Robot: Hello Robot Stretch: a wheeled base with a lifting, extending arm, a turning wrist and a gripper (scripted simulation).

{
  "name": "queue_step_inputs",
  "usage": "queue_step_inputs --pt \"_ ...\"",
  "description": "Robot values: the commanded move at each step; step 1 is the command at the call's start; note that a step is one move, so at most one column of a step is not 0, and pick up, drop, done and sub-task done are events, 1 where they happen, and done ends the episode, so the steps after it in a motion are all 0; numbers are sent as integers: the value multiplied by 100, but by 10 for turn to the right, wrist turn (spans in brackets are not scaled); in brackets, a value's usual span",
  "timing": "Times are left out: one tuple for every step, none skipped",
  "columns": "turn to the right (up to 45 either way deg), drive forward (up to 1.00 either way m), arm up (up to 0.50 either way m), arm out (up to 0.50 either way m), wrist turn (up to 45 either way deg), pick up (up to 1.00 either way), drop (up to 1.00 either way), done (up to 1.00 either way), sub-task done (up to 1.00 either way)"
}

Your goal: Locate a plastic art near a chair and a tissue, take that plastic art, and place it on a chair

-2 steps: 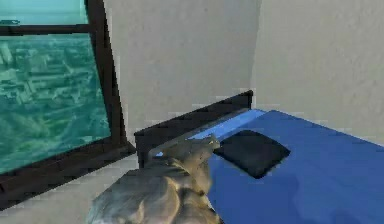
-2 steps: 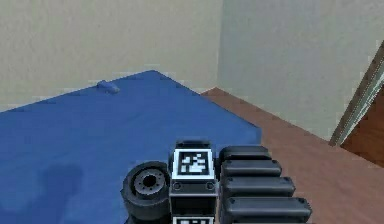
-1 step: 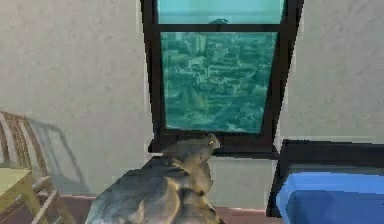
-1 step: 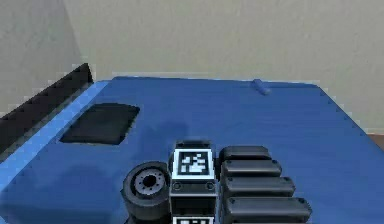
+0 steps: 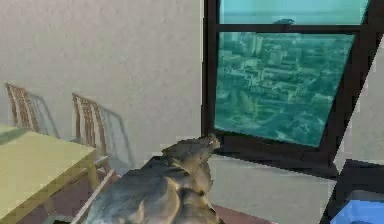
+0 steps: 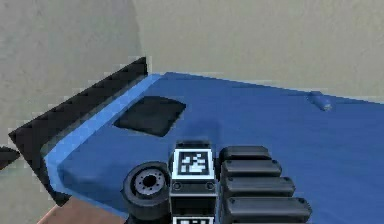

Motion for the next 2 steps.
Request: queue_step_inputs --pt "0 75 0 0 0 0 0 0 0" --pt "-450 0 0 0 0 0 0 0 0"
